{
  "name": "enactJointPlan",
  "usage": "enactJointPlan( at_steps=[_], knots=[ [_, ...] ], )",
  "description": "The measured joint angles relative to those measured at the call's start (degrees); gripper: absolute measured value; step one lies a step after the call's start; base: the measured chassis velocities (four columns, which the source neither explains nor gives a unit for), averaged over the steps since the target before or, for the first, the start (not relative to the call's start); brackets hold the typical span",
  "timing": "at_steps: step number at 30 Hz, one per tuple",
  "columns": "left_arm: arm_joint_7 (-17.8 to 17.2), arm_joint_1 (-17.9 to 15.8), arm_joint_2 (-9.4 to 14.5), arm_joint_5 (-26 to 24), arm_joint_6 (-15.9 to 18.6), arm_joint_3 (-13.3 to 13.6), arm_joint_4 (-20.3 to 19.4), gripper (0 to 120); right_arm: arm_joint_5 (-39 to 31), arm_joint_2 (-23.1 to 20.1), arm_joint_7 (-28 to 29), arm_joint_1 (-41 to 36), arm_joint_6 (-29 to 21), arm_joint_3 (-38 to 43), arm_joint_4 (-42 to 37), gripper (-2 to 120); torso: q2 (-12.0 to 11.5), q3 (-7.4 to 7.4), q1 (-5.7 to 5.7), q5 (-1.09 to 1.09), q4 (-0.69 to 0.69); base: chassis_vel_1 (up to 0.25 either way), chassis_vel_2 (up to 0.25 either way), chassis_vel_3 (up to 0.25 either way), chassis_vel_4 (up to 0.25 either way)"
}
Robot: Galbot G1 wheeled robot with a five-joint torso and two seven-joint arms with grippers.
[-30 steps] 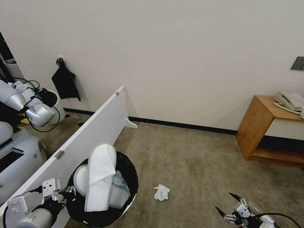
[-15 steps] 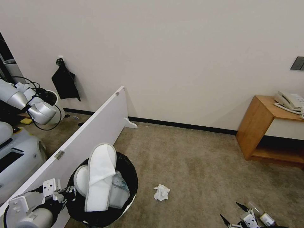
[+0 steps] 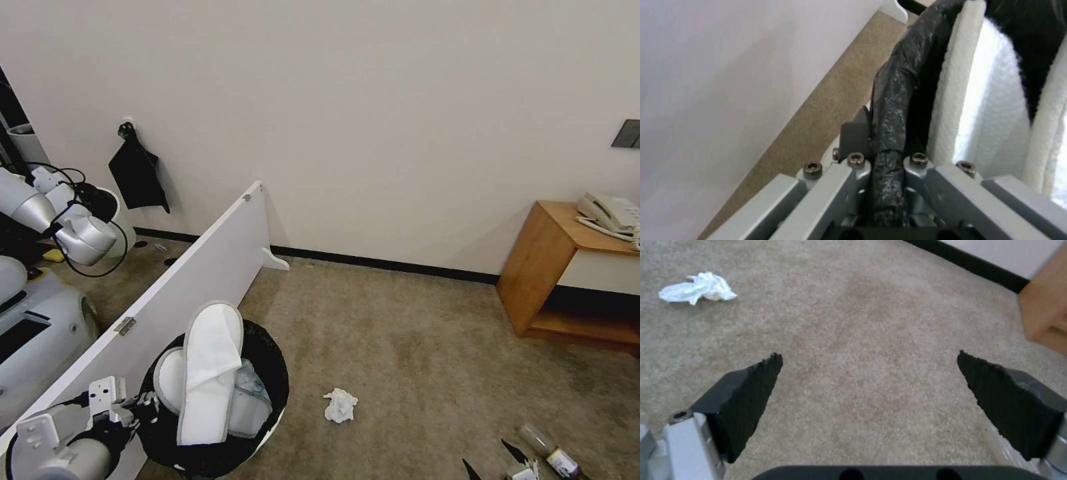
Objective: Pick up the trash bin, then pick up the garbage from the floor and place it into the trash bin.
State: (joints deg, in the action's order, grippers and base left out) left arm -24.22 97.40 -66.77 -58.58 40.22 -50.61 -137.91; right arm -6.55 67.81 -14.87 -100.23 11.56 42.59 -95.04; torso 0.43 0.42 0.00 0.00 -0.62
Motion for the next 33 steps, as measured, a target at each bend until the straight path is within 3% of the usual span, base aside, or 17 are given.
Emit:
enactJointPlan(
  at_steps=[33],
  knots=[
    [-0.04,-0.66,-0.48,1.08,-0.07,0.50,0.53,2,-0.57,0.07,-0.52,1.72,1.15,0.82,3.08,100,0.00,0.00,0.00,0.00,0.00,0.000,0.000,0.000,0.000]
  ],
)
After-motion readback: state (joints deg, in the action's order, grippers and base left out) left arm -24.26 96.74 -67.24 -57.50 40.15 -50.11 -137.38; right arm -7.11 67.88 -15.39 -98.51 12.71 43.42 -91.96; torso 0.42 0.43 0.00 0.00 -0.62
